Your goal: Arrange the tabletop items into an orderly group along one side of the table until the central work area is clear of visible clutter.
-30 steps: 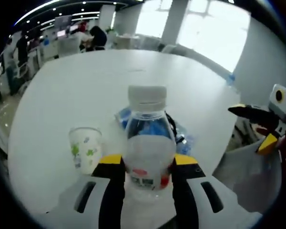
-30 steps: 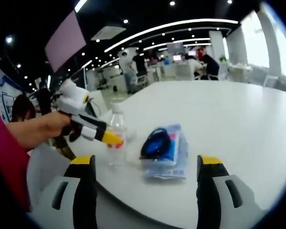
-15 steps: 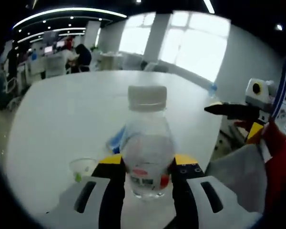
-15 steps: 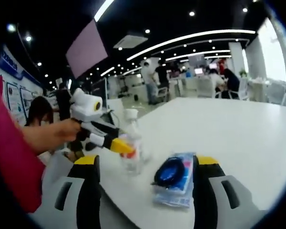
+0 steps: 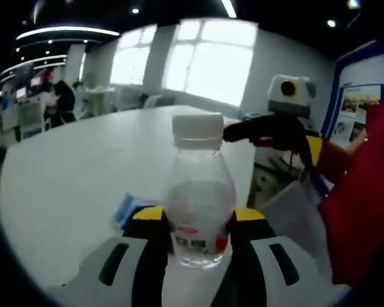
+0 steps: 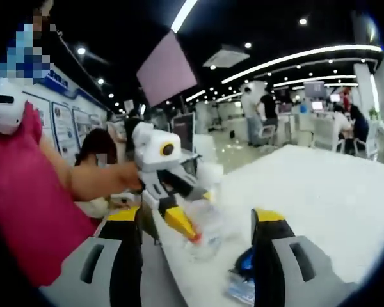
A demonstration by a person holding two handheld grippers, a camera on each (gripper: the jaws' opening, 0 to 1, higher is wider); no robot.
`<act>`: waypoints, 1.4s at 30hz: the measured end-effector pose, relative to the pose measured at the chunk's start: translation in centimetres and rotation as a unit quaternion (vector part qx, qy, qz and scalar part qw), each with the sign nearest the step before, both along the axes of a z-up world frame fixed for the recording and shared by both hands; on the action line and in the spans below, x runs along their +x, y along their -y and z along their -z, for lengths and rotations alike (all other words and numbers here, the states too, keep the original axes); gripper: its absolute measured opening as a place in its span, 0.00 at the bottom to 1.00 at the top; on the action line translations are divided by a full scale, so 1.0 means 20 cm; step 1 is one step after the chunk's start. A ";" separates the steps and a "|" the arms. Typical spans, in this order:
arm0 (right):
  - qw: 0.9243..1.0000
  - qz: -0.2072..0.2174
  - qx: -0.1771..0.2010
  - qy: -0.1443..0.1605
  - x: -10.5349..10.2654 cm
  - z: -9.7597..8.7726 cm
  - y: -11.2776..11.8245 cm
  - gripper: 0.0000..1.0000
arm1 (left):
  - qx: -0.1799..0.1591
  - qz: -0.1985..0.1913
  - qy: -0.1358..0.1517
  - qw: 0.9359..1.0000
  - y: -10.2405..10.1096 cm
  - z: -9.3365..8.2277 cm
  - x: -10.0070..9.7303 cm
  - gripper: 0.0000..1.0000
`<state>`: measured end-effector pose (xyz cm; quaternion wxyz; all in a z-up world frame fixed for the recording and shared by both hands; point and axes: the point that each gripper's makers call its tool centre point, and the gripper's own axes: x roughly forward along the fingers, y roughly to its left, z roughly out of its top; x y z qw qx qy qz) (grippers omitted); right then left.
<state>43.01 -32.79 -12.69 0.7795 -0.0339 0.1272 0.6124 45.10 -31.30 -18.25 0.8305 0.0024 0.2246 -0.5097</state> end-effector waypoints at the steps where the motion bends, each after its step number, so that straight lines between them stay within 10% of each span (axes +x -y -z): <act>1: 1.000 -0.003 -0.001 0.000 0.00 0.00 -0.01 0.68 | -0.001 0.004 0.000 1.000 0.01 -0.01 -0.01 0.35; 19: 0.992 -0.101 0.066 -0.035 -0.04 -0.14 -0.16 0.31 | -0.029 0.080 0.004 0.996 0.13 -0.12 -0.16 0.35; 42: 0.993 -0.095 0.065 0.010 -0.04 -0.22 -0.16 0.21 | -0.032 0.087 0.036 0.995 0.15 -0.17 -0.16 0.37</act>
